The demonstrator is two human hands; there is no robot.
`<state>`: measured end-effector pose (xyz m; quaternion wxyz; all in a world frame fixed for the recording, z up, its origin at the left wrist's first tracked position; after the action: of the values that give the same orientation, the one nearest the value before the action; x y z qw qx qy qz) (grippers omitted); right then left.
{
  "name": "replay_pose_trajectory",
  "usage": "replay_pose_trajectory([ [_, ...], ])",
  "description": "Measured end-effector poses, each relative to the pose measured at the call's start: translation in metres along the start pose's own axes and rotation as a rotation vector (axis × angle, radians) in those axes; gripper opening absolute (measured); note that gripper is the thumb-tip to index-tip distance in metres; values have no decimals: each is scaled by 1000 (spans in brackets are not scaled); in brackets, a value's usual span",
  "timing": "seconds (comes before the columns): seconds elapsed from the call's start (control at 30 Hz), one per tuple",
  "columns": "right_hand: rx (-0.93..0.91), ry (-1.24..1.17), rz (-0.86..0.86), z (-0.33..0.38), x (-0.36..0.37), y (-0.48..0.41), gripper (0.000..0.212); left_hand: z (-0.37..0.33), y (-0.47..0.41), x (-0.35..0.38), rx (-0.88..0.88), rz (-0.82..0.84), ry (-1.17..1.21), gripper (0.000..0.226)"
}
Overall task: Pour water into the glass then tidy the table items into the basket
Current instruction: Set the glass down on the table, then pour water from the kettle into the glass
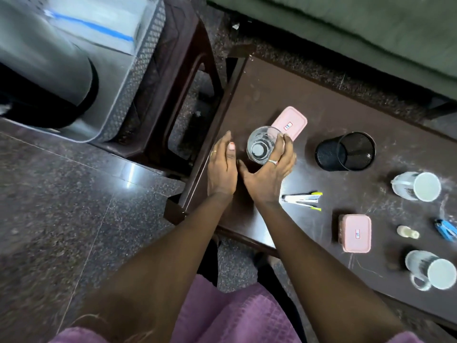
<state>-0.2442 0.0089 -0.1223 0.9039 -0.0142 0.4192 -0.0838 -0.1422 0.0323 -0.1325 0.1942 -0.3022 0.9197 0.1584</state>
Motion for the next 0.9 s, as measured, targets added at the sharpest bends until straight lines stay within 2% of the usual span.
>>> replay_pose_trajectory([
  [0.13,-130,-45,7,36,7,12,84,2,-8,-40,-12,-157,3,48],
  [0.43,-327,-430,469,204,45,29,38,7,-36,-174,-74,-694,89,46],
  [0.57,-358,-563,603,280,59,44,36,14,-44,-223,-74,-876,123,43],
  [0.67,-274,-632,680,330,73,56,44,19,-64,-255,-80,-906,118,44],
  [0.73,-183,-634,694,350,84,62,51,23,-79,-269,-131,-867,71,45],
  [0.83,-70,-584,655,362,98,68,52,36,-96,-273,-249,-706,-68,51],
  [0.9,-39,-558,609,363,104,67,39,41,-97,-267,-261,-585,-84,54],
])
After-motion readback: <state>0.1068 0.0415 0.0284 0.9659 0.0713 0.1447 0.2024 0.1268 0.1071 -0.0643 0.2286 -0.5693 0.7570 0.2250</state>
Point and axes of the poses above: each hand's wrist, its own y-axis away from the middle knuckle, its own x-axis out of the palm, z = x × y, the point moved 3 cm from there along -y, towards the middle knuckle, and after that the axes turned 6 degrees about -z, right-handed, at the moved point
